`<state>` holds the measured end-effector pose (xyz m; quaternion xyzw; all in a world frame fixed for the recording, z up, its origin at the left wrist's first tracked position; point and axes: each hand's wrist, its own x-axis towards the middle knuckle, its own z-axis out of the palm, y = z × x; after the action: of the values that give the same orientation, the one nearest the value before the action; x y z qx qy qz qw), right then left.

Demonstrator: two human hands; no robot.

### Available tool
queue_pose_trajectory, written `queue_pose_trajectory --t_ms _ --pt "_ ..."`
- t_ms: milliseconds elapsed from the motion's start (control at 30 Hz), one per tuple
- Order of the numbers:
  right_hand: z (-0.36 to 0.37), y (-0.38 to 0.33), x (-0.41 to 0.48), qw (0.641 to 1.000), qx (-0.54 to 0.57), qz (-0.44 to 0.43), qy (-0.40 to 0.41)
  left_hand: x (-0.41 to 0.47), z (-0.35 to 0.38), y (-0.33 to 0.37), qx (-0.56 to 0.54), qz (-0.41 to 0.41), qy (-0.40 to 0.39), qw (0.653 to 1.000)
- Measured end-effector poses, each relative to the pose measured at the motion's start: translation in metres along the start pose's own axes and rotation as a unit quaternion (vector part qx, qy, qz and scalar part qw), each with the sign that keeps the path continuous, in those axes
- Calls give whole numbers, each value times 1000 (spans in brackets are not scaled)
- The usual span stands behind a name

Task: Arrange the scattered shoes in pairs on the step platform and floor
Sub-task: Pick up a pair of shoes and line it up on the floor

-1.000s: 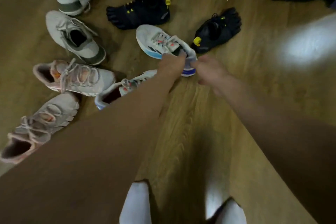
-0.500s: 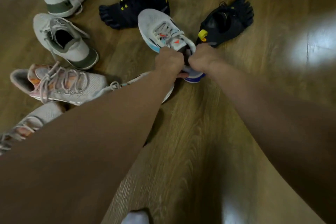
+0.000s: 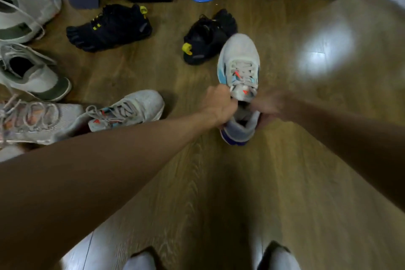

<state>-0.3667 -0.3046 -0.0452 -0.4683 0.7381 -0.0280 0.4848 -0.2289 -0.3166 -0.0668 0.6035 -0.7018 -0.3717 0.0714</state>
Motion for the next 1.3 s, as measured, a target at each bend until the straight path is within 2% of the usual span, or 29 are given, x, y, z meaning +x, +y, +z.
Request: queue_pose_trajectory --t_ms 67,200,400,467,500,567,600,633,733,800,867,933,1033,1133,1233,1300 --pt "-1 32 -9 996 55 55 -43 -9 20 11 -40 -11 -80 996" --pt "22 75 -18 986 35 113 -119 -25 58 5 -34 -40 -193 980" --pt "42 74 -18 989 41 134 -48 -28 58 -12 -85 -73 -243 963" --pt "40 59 -18 992 -55 107 -28 -31 48 -15 -92 -69 -273 955" --pt "40 49 -18 983 -167 81 -8 -33 42 -17 -87 -63 -288 951" --pt "48 30 -18 915 -397 -1 69 -37 25 -22 -92 -39 -310 945" --pt "55 18 -20 894 -437 -45 93 -37 13 -24 -98 -27 -301 948" --pt "63 4 -22 889 -436 -95 105 -36 0 -28 -97 -14 -275 957" --pt "90 -47 -27 913 -320 -221 122 -32 -50 -56 -3 53 -117 992" --pt "113 -83 -26 953 -191 -216 89 -31 -80 -87 50 81 -18 995" --pt "140 -113 -22 986 -32 -164 6 -31 -107 -121 95 68 51 992" --pt "171 -136 -19 987 94 -96 -93 -32 -129 -156 163 23 45 985" --pt "213 -161 -18 971 148 -55 -181 -43 -150 -205 193 -70 -37 978" --pt "232 -176 -11 978 122 -67 -154 -58 -154 -233 251 -101 -82 959" --pt "230 -181 -6 990 10 -109 -88 -64 -153 -244 286 -99 -39 952" --pt "227 -183 -5 990 -17 -128 -62 -64 -154 -243 331 -87 -13 940"
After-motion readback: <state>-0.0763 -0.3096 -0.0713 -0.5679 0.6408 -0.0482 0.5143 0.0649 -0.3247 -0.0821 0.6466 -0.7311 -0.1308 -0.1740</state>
